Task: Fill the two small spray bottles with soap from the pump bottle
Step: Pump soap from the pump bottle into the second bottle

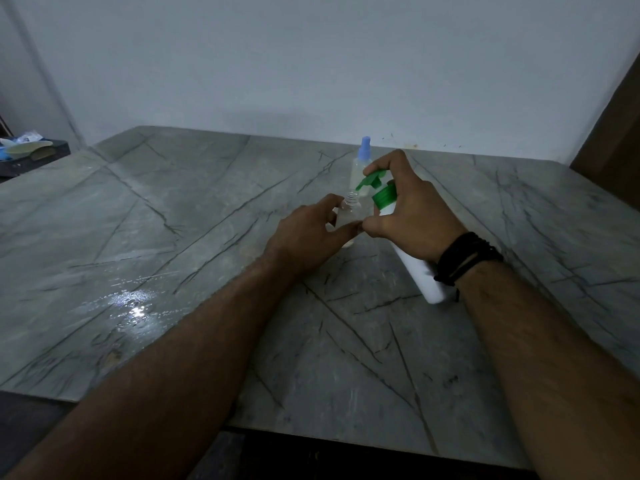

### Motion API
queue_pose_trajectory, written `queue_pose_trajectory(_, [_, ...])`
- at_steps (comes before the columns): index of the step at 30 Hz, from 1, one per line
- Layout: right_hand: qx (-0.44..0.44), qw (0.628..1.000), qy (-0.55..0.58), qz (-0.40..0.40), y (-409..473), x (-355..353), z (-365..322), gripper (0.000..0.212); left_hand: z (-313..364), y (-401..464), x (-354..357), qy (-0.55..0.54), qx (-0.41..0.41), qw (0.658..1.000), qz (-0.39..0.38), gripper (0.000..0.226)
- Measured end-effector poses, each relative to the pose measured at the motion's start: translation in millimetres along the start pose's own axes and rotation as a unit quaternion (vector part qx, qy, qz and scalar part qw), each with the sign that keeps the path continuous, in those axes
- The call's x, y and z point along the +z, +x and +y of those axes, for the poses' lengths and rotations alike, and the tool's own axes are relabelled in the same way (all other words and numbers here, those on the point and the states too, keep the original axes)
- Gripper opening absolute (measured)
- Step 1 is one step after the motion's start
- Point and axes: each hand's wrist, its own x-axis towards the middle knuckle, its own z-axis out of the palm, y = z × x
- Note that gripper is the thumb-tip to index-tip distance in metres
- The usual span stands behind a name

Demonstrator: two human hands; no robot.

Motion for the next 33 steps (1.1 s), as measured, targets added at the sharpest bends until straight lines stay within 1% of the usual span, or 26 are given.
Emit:
queue_pose_trajectory(4, [-0.004,1.000,-0.007,0.002,-0.3,1.1,0.6,0.067,0.3,-0.9,-0.8,-0.007,0.000,1.000,0.000,0.059])
queue_pose_trajectory(11, [-0.002,1.000,-0.014,0.006,1.1,0.8,0.7,0.062,1.1,0.0,-0.5,-0.008,-0.004,1.000,-0.005,0.058])
queue_pose_trajectory(17, [-0.008,1.000,-0.022,0.012,0.7,3.6,2.3,0.069,0.8,0.2,-0.7,-0.004,-0.003,1.000,-0.003,0.057])
queue_pose_trajectory(25, [-0.001,1.000,-0.012,0.019,1.8,2.0,3.2,0.064,2.6,-0.1,-1.1,-0.001,-0.004,1.000,-0.003,0.059])
queue_pose_trajectory(33, [-0.013,1.000,-0.015,0.008,0.0,3.6,1.5,0.067,-0.8,-1.0,-0.7,-0.015,0.002,1.000,-0.003,0.056])
